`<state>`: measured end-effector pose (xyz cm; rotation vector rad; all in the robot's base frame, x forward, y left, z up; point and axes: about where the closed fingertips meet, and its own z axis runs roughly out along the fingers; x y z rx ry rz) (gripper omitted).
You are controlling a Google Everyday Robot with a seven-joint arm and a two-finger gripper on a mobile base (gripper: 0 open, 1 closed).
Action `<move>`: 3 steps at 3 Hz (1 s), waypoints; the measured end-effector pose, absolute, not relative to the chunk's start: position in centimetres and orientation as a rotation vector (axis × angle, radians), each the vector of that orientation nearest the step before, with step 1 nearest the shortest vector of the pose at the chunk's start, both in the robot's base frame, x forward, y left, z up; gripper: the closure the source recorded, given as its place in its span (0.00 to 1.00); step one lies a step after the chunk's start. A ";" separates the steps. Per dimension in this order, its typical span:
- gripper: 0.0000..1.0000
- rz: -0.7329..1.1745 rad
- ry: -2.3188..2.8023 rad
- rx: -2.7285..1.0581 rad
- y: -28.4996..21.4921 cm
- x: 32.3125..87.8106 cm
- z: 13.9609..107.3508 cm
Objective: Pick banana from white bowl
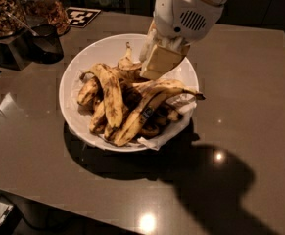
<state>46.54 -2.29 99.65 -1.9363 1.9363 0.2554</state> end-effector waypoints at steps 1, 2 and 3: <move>1.00 0.314 1.818 -1.930 -3.9 44.9 100.9; 1.00 0.358 1.712 -1.890 -6.8 43.1 102.1; 1.00 0.369 1.644 -1.849 -9.0 41.4 103.0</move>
Offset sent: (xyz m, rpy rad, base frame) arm -0.0563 -0.0866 0.0343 0.2896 -0.1172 0.1251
